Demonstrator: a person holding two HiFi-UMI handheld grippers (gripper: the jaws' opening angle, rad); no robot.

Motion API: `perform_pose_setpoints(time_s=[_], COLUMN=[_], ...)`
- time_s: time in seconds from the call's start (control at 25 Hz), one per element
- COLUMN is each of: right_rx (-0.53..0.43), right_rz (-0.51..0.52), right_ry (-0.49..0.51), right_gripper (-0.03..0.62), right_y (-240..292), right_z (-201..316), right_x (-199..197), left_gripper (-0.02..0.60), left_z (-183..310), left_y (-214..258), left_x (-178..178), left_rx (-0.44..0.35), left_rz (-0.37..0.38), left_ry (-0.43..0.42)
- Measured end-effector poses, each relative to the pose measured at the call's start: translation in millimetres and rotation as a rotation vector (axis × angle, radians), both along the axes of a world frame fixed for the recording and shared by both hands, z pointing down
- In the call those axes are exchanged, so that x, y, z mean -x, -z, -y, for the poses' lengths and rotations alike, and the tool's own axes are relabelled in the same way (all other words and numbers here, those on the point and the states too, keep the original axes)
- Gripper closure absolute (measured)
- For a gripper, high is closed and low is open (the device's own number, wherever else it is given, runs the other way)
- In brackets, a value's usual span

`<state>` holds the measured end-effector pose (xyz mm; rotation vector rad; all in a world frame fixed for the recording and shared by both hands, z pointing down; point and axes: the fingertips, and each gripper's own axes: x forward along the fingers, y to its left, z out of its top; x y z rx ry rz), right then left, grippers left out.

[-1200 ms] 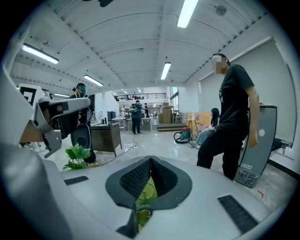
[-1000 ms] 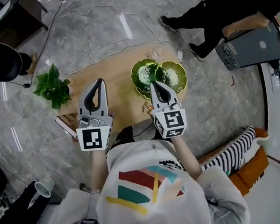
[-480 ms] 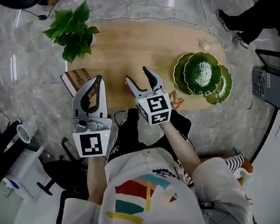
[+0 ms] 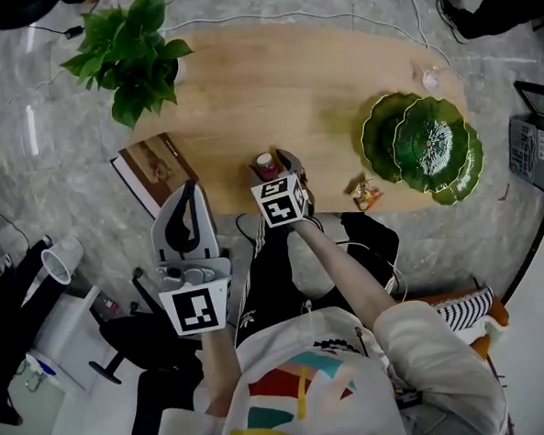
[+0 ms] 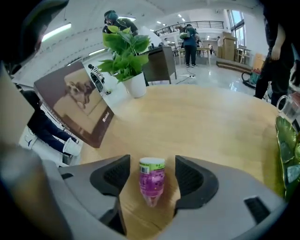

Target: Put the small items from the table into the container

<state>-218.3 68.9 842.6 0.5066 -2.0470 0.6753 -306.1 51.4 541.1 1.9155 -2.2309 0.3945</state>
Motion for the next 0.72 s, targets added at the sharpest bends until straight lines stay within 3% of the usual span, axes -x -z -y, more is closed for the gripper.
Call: perform_pose_setpoints(time_s=[0.16, 0.36, 0.4, 0.48, 0.6, 0.72], right_rx=[-0.039, -0.134, -0.132, -0.110, -0.109, -0.144], right_rz=[-0.104, -0.141, -0.144, -0.151, -0.125, -0.040], right_ry=[0.045, 0.127, 0.131, 0.134, 0.099, 0.043], right_gripper=[0.312, 0.323, 0.378, 0.407, 0.411, 0.411], right_y=[-23.1, -25.1, -25.3, -25.1, -9.8, 37.6], right_z=[-5.2, -4.9, -3.7, -0.9, 14.1, 32.0], right_x=[-9.0, -10.5, -12.3, -16.2, -19.5, -24.4], left_gripper=[0.574, 0.574, 0.574, 0.574, 0.574, 0.574], left_z=[-4.4, -1.7, -1.6, -1.2, 3.5, 10.3], left_y=[-2.2, -6.2, -7.1, -8.1, -3.9, 11.5], left_x=[-2.6, -7.2, -9.6, -15.3, -22.1, -25.8], left_rx=[0.012, 0.020, 0.022, 0.028, 0.023, 0.001], left_rz=[0.002, -0.001, -0.008, -0.020, -0.028, -0.029], left_ry=[0.007, 0.007, 0.010, 0.003, -0.022, -0.042])
